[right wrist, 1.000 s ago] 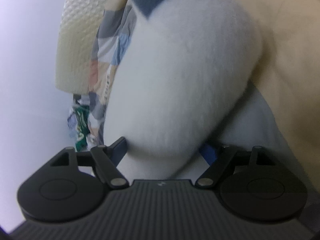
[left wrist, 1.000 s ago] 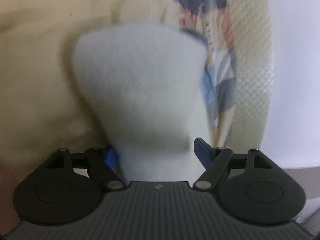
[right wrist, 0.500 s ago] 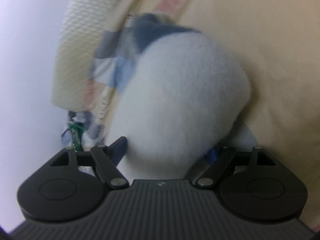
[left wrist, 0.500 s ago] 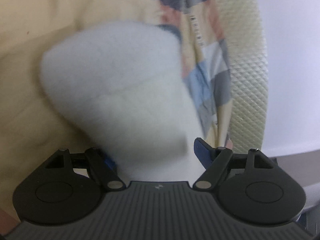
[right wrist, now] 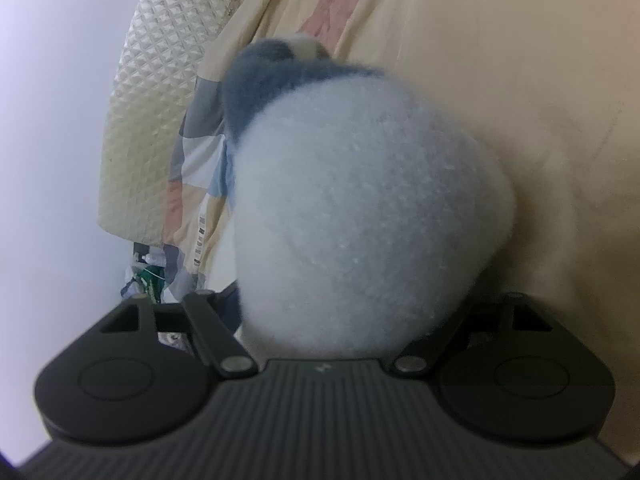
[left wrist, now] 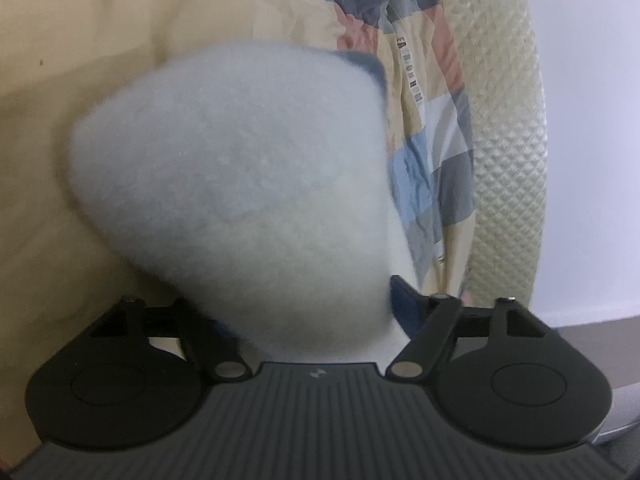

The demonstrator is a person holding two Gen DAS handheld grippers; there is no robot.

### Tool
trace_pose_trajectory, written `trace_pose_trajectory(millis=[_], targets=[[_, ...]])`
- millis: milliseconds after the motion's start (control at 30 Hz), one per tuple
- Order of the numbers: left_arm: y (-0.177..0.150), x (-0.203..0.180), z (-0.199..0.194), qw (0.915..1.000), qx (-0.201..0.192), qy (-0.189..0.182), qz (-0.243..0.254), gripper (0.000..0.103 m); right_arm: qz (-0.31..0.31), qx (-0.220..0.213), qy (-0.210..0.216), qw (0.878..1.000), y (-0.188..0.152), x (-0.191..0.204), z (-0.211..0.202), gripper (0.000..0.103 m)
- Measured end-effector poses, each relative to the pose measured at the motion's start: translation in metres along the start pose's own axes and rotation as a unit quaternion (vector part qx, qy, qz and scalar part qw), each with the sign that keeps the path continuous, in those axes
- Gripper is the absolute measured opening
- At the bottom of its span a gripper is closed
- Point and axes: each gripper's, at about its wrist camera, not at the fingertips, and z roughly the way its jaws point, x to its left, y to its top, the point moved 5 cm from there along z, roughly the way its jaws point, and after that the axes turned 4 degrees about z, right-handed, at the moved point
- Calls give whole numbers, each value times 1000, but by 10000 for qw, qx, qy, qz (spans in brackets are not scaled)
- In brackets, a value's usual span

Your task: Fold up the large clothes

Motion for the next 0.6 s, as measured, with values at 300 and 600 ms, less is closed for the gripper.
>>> trace_pose_trajectory(millis=[300,600], targets=[[-7,-16,-31,9969,-276,3,743,33,-952,-94,111,9954,-12,22,-27,39],[-25,-44,-79,9876,-180,-276,1535,32,-1556,-266,357,9868,-20,45,-77,38]])
